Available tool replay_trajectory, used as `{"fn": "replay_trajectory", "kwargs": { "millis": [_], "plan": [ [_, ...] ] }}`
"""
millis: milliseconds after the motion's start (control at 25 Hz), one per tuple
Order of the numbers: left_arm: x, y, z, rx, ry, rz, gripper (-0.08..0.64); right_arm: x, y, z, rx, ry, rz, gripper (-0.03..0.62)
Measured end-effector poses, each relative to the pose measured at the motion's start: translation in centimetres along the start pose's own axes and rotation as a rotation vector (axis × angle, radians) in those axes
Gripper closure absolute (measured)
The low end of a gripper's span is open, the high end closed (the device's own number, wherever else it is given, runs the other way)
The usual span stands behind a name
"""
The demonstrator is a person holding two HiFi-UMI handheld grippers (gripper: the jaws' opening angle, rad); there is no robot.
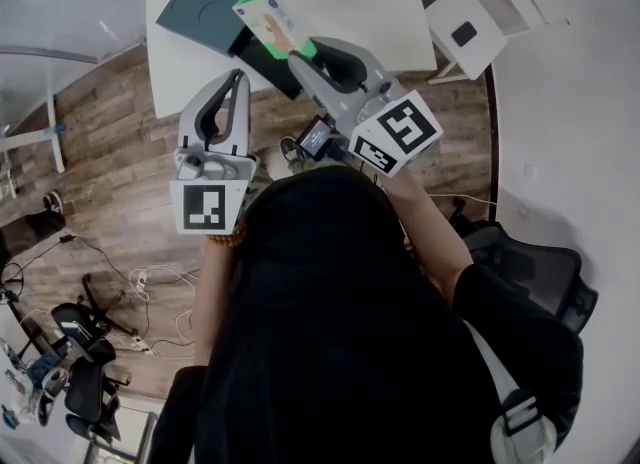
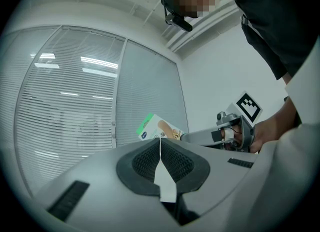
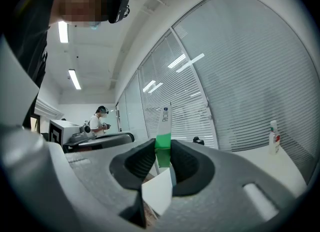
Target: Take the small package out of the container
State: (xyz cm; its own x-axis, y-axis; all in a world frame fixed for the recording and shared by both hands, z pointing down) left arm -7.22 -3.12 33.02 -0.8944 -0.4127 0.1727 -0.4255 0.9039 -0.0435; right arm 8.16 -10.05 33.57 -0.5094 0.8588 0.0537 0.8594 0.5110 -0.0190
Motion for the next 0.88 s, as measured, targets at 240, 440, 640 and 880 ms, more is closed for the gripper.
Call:
{"fn": "replay_trajectory", "kwargs": {
  "millis": [240,440,640,880],
  "plan": [
    [-0.05,-0.15,-0.13,0.004,0.0,-0.002,0.557,-0.09,-0.09,-0.3,0.008,-0.01,0.004,0.505],
    [0.05,-0.2,-0.07,0.0,0.005,-0.003,0.557,-0.12,-0.13,-0.35,0.007,-0.013,0.002,0.505],
    [0.31,-0.04,-0.18,0.005,0.002,-0.003,0.557,-0.12,-0.22,-0.65,0.011,-0.019,-0.006,0.505],
    [0.37,0.02,-0.34,0.014,0.01,-0.003,0.557,-0.12,-0.17,-0.64,0.016,-0.013,-0.011,0.505]
  ]
}}
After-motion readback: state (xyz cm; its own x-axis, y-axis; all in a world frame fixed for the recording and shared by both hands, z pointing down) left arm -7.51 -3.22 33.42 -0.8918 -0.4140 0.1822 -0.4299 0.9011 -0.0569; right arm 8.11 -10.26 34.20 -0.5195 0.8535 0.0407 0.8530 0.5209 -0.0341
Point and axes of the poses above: the fingertips, and each gripper's own axes: y backward along the fingers, x to its left, z out of its top, the point moved 7 cm from there along y, backward along the fingers, and after that the axes turned 15 degrees about y, right-handed, at the moved point
